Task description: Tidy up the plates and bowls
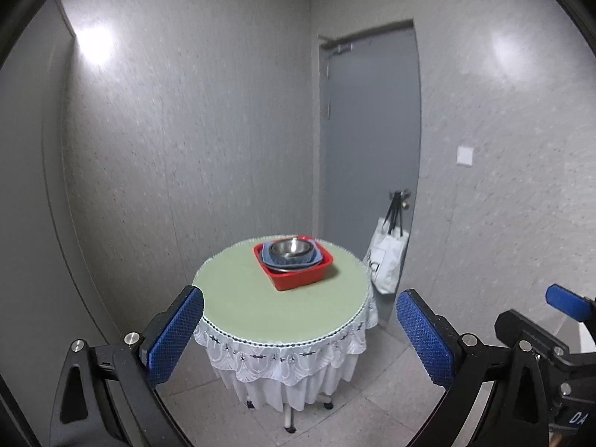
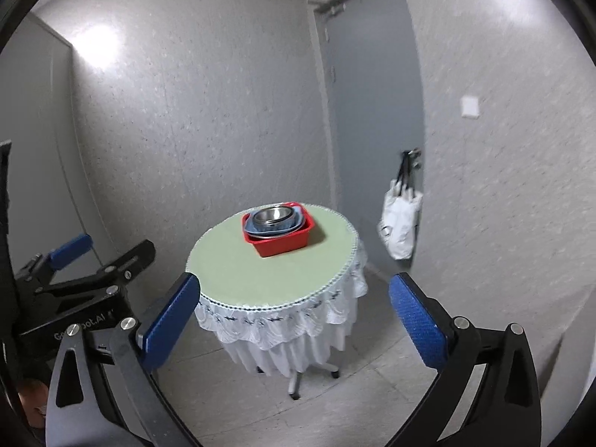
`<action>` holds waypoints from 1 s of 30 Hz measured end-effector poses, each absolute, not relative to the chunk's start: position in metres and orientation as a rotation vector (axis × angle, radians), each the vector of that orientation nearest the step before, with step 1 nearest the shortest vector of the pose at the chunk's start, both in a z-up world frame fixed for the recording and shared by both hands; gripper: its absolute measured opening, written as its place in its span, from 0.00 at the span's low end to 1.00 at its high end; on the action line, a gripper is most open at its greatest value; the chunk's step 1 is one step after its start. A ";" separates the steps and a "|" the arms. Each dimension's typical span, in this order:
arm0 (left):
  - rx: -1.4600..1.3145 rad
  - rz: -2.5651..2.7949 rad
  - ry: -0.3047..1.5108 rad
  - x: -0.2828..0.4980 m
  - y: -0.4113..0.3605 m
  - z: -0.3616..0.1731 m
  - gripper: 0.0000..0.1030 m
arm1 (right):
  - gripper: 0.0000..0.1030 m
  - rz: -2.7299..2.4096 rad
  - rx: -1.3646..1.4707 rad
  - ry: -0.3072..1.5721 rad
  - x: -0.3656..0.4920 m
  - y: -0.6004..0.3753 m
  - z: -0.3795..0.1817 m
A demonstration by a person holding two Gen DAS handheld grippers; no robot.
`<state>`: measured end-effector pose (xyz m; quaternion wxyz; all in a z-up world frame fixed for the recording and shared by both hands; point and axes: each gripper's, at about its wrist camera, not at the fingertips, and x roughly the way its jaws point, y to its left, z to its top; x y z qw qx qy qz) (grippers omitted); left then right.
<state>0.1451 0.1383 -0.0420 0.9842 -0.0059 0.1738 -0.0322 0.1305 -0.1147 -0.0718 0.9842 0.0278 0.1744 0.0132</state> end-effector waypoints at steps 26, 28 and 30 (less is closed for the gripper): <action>0.029 -0.065 0.242 -0.242 0.120 -0.037 1.00 | 1.00 0.001 0.027 0.230 -0.174 -0.094 -0.076; 0.029 -0.065 0.231 -0.247 0.120 -0.037 1.00 | 1.00 -0.002 0.026 0.221 -0.184 -0.093 -0.075; 0.029 -0.068 0.222 -0.260 0.120 -0.037 1.00 | 1.00 -0.001 0.029 0.213 -0.192 -0.092 -0.075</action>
